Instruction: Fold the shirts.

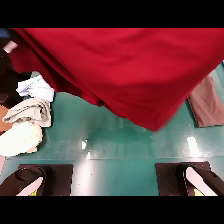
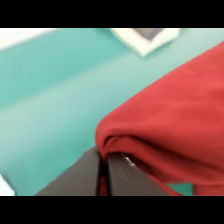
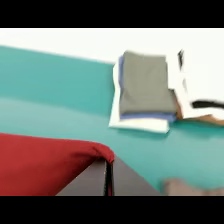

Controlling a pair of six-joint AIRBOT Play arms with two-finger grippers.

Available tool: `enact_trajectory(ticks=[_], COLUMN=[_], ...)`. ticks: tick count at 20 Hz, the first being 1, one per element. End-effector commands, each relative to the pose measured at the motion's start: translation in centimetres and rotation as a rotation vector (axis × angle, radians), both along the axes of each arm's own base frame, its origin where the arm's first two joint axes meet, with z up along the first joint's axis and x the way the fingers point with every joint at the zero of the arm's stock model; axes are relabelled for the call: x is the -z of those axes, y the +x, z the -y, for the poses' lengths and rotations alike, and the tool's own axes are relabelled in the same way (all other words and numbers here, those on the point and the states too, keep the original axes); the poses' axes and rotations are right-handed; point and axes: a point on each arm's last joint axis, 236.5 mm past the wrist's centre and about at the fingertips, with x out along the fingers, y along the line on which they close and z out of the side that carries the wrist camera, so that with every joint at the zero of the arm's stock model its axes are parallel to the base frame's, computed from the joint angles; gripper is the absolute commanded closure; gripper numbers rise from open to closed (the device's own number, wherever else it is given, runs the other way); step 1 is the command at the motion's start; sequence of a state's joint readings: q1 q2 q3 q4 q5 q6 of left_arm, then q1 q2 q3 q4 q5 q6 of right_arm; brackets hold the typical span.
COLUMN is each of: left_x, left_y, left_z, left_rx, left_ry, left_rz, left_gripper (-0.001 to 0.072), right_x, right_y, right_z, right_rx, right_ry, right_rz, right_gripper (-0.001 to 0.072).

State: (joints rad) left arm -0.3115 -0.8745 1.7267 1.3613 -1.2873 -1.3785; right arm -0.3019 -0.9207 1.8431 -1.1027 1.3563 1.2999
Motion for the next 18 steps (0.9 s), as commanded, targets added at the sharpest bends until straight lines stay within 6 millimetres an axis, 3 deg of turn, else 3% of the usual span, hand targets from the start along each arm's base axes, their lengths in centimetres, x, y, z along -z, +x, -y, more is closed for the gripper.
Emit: enact_trajectory(ticks=[1,4,6,7,9,11,13,14,16,18], left_x=[9.6,21.3,27.8,30.5,33.3,32.9,30.9,28.8,22.9,14.2], left_y=[3.7,5.9,6.3,6.5,7.3,9.4,10.6,10.8,11.0,9.4], left_z=[0.6,1.2,0.8,0.4,-0.3,-1.3,-2.8,-3.3,-3.8,-4.3], left_rx=[0.005,0.054,0.075,0.070,0.046,-0.059,-0.154,-0.182,-0.209,-0.230], left_ry=[0.126,0.267,0.355,0.389,0.433,0.422,0.425,0.417,0.372,0.288], left_rz=[-0.234,-0.486,-0.623,-0.683,-0.737,-0.683,-0.637,-0.594,-0.456,-0.264], left_gripper=[0.0680,0.0680,0.0680,0.0679,0.0680,0.0680,0.0680,0.0680,0.0680,0.0680], right_x=[5.8,15.6,22.8,25.8,29.4,30.0,27.7,25.8,19.8,12.6], right_y=[4.9,9.7,11.3,11.5,11.4,11.5,11.6,11.6,11.1,9.3], right_z=[-1.5,-2.9,-2.6,-2.7,-3.6,-4.1,-4.1,-3.9,-3.2,-2.4], right_rx=[-0.094,-0.140,-0.108,-0.109,-0.127,-0.134,-0.131,-0.126,-0.104,-0.077], right_ry=[0.035,0.056,0.022,0.001,-0.009,-0.012,-0.016,-0.020,-0.028,-0.042], right_rz=[-0.189,-0.428,-0.594,-0.662,-0.746,-0.744,-0.684,-0.636,-0.493,-0.320], right_gripper=[0.0697,0.0697,0.0697,0.0698,0.0697,0.0697,0.0697,0.0697,0.0697,0.0697])
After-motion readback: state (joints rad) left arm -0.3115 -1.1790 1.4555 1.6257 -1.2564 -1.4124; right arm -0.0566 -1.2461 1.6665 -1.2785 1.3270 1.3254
